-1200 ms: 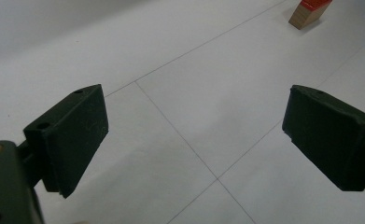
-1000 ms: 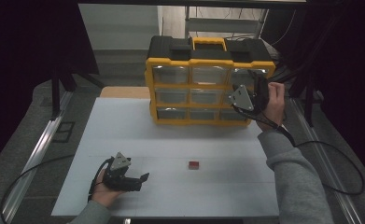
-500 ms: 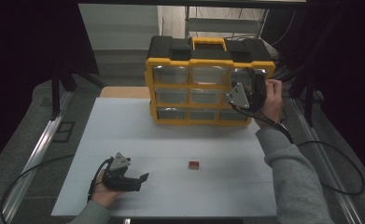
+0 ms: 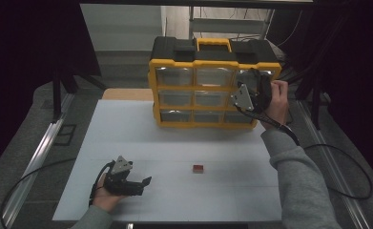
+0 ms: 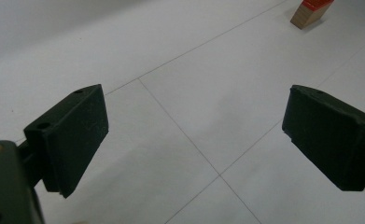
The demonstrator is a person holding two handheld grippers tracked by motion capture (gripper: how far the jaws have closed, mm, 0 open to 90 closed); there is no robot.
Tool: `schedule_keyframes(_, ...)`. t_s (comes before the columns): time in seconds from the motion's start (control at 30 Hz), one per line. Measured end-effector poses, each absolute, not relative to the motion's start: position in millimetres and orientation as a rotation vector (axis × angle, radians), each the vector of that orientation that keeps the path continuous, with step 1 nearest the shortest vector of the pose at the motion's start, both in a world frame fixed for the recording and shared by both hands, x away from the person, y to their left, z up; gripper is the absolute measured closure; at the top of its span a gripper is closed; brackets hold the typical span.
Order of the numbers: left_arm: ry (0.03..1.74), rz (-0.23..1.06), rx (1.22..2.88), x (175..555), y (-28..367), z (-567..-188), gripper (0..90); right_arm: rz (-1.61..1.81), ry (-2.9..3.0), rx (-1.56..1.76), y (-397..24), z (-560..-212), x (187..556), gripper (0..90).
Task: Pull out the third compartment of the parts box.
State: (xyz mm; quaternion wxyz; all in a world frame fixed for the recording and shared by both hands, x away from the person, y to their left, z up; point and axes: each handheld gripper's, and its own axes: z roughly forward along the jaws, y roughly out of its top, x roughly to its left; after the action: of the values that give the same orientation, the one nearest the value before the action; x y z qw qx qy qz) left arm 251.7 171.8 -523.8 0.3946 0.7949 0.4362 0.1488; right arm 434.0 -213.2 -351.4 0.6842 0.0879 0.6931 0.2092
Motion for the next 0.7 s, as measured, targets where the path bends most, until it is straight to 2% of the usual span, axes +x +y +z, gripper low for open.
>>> schedule_keyframes(0.7,1.106,0.38,2.017,251.6,171.7,-523.9,7.7,0.382,1.467,0.151,-214.4,-353.7,433.6,56.2)
